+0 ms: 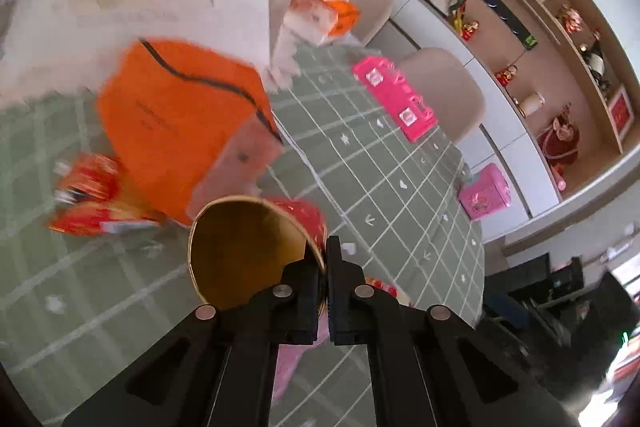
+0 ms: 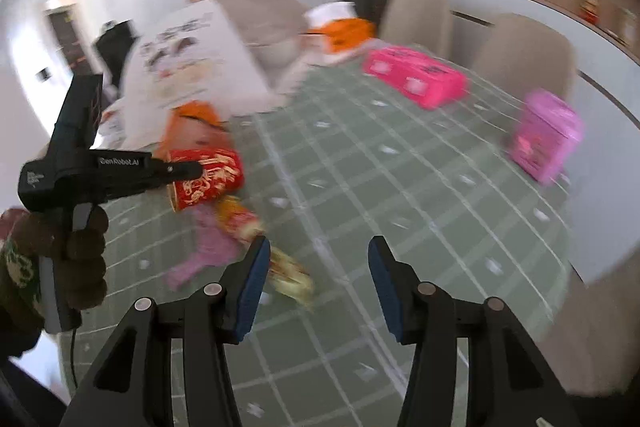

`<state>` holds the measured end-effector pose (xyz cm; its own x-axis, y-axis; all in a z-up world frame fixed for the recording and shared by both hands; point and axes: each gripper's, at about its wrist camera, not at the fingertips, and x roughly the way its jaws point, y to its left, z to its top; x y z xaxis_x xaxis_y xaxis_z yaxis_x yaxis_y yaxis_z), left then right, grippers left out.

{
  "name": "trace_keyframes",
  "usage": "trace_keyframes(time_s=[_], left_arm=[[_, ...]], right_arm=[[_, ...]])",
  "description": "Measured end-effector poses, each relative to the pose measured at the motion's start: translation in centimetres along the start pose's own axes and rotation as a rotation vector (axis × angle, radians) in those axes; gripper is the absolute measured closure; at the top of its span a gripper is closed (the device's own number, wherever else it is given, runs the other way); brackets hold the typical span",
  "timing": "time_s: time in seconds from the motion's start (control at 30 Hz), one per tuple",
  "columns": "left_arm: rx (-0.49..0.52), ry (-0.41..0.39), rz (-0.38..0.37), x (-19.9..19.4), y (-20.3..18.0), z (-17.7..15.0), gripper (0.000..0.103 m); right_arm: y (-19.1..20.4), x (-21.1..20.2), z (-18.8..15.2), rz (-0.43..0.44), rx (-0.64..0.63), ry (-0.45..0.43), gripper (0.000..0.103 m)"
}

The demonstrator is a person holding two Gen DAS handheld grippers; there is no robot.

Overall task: Collect trash
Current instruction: 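Grasp the red paper cup rim with the left tool while the right tool grasps the gold snack bar, then carry the red cup with the left tool while the right tool carries the snack bar to the trash bag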

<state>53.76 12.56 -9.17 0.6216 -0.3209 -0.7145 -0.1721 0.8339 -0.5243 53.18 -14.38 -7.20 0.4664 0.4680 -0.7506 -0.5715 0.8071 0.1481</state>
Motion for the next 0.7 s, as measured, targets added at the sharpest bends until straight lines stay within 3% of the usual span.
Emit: trace_keyframes(time_s=[0.17,0.4,0.43,0.47,0.5,0.7], left_arm=[[0.041,-0.013,0.052,-4.3,2.0,0.0,0.100],[0.032,-0.036,0.073,-8.3,4.7,-0.6,0.100],[0.037,-0.038,0.076,-8.7,4.8,-0.7,0.100],[0.048,-0.039,0.081,-9.2,4.9,-0.9,0.100],[0.059,-0.041,0.085,-9.5,4.9,-1.0,0.100],[0.140,-0.077,0.077,-12.3,4.2,-1.0,0.100]], right_arm=[[3.9,4.8,1.2,0.082,-0.150,0.056,0.054],[5.7,10.7,1.4,0.017,-0.261,0.188,0.056],[5.7,11.1,1.4,0.019,-0.256,0.201,0.062],[5.8,11.4,1.4,0.020,-0.244,0.219,0.074],[6.0,11.4,1.3,0.015,-0.234,0.227,0.077],[8.0,7.3,2.4,0.004,-0.156,0.148,0.081]])
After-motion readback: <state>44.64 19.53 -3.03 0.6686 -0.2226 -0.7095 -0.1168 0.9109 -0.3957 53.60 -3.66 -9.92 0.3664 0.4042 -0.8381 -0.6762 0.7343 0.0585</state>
